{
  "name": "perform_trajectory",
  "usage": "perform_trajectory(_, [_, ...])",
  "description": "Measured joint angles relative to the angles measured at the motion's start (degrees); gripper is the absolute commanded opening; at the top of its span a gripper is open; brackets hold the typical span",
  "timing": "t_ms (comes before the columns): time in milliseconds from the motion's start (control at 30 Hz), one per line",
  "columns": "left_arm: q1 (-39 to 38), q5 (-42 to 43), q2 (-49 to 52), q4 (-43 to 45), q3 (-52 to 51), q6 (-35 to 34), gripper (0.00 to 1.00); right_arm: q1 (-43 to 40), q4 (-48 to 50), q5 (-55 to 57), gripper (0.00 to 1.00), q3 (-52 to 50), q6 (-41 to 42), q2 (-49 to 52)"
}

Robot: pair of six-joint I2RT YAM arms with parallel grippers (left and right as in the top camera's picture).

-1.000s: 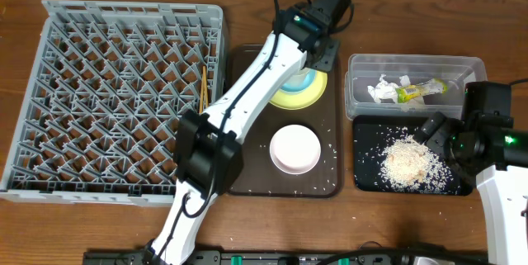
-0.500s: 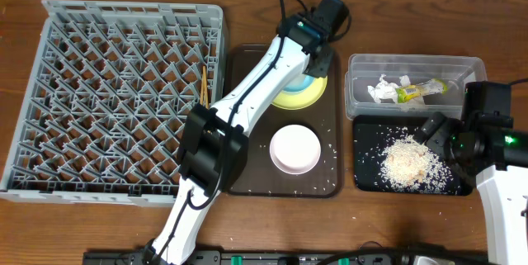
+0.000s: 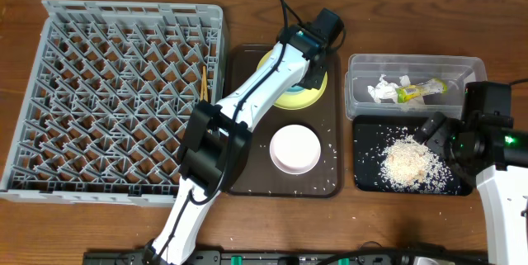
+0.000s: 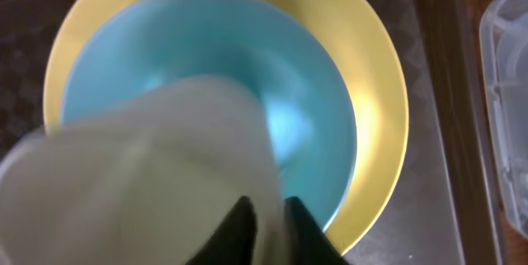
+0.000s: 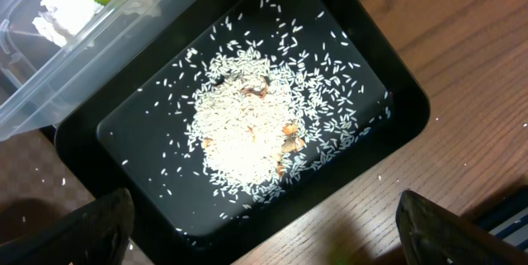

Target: Sort waste into correct bins and load items into the dishwasher

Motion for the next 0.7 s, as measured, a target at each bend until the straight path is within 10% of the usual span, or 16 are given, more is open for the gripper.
perform_trajectory(400, [0.44,-2.25,-1.22,-0.02,0.0,0.09,0.08,-0.02,-0.02,0.0,0.99,0.0,0.0,0.0])
perform_trajectory(700, [5.22,7.26,-19.93,-4.96,0.15,0.2,0.07,-0.02,-0.02,0.0,0.99,0.0,0.0,0.0])
